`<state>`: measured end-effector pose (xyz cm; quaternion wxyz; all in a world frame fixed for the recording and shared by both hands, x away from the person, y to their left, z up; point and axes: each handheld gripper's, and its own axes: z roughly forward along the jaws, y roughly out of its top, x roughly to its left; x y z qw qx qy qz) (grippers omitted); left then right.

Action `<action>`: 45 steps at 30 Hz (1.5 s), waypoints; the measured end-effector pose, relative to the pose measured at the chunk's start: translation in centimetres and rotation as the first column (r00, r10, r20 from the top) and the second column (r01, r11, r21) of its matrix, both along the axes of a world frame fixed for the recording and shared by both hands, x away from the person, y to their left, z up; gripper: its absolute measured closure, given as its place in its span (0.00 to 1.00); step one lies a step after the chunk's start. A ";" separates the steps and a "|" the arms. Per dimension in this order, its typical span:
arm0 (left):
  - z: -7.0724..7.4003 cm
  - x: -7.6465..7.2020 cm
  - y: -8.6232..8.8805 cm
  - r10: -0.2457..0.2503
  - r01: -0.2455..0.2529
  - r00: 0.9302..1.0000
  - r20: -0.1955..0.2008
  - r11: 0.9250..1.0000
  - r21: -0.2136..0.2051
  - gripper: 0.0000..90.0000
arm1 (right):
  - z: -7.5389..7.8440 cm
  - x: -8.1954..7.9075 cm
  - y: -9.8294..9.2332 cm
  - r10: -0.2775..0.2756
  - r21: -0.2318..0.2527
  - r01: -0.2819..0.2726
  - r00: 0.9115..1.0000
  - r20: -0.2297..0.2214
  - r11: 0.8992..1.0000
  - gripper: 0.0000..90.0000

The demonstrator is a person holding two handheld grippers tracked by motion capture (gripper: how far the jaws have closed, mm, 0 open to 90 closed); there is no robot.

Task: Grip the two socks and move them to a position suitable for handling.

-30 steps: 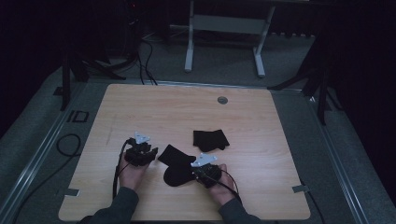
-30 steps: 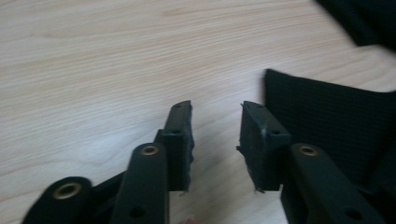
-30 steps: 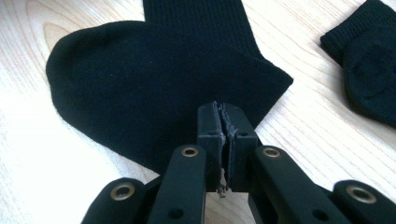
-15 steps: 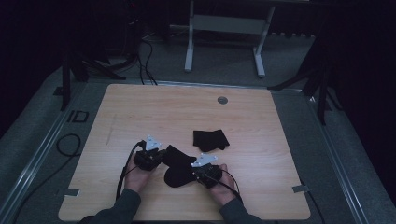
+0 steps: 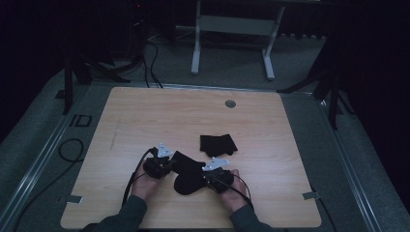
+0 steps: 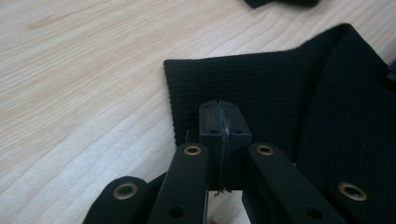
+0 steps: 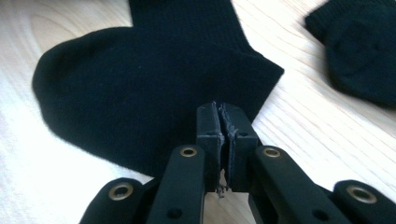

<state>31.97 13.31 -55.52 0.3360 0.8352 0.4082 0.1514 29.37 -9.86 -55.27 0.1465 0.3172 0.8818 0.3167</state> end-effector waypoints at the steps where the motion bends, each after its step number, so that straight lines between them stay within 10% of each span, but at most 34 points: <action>1: 0.0 0.0 -0.1 -0.005 0.005 1.000 -0.001 1.000 -0.002 1.00 | 0.0 0.1 -0.2 -0.014 -0.002 0.014 1.000 -0.001 1.000 0.96; 13: -0.2 -0.5 -1.2 -0.064 0.063 0.998 -0.014 0.998 -0.023 1.00 | 0.6 0.6 -1.6 -0.088 -0.025 0.089 0.996 0.026 0.996 0.88; 21: -0.2 -0.5 -1.2 -0.064 0.064 0.998 -0.014 0.998 -0.020 1.00 | 2.0 -1.8 1.2 0.059 -0.001 -0.059 0.996 0.070 0.998 0.85; 28: -0.2 -0.5 -1.2 -0.064 0.063 0.998 -0.014 0.998 -0.020 1.00 | 1.2 -3.9 4.1 0.200 -0.017 -0.199 0.979 0.048 0.980 0.80; 45: -0.2 -0.5 -1.3 -0.064 0.063 0.998 -0.012 0.998 -0.024 1.00 | -0.1 -3.4 4.3 0.165 -0.017 -0.165 0.986 -0.007 0.986 0.94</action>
